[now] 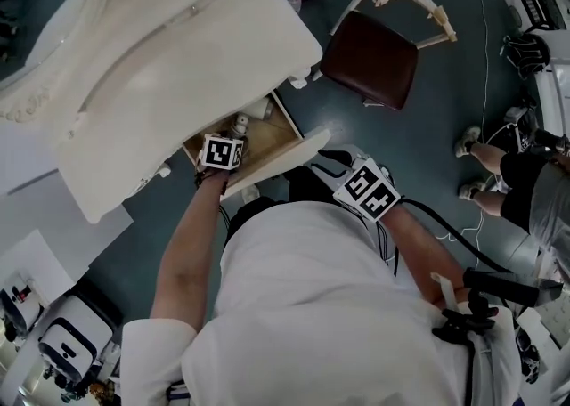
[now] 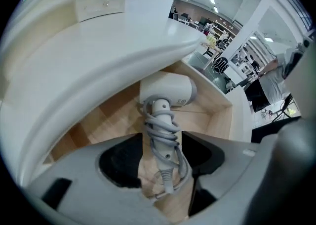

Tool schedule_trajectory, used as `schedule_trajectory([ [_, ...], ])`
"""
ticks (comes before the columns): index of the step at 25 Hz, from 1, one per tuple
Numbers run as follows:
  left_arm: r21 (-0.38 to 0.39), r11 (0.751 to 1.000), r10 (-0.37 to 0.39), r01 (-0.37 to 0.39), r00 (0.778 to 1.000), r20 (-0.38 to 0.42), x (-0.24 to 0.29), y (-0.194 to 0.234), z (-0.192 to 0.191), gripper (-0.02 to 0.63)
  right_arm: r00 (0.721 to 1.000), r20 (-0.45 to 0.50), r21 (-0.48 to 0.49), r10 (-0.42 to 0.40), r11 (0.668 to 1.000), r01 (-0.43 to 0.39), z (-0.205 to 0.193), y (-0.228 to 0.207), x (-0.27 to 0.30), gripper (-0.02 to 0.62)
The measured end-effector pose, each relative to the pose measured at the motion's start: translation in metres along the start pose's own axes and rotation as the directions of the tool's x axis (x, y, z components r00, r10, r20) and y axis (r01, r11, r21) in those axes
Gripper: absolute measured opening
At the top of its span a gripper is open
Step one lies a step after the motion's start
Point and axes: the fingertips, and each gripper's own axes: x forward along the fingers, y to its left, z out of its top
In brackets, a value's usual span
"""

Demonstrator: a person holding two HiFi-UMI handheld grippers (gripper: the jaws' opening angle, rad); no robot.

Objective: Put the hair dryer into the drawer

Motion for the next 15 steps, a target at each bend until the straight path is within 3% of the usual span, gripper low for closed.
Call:
schedule_trajectory([
  [5, 0.015, 0.999, -0.036, 0.035, 0.997, 0.075, -0.026, -0.012, 0.017, 0.252, 1.0, -0.006, -0.017, 0.012, 1.0, -0.012, 0.007, -0.001, 0.006, 0.115],
  [8, 0.019, 0.997, -0.07, 0.068, 0.988, 0.14, -0.054, -0.009, 0.005, 0.252, 1.0, -0.007, -0.043, 0.007, 0.999, -0.007, 0.014, 0.022, 0.018, 0.106],
  [15, 0.042, 0.983, -0.186, 0.181, 0.942, 0.278, -0.126, -0.021, -0.031, 0.235, 1.0, 0.015, -0.066, -0.026, 0.997, 0.027, 0.024, 0.076, 0.032, 0.066],
])
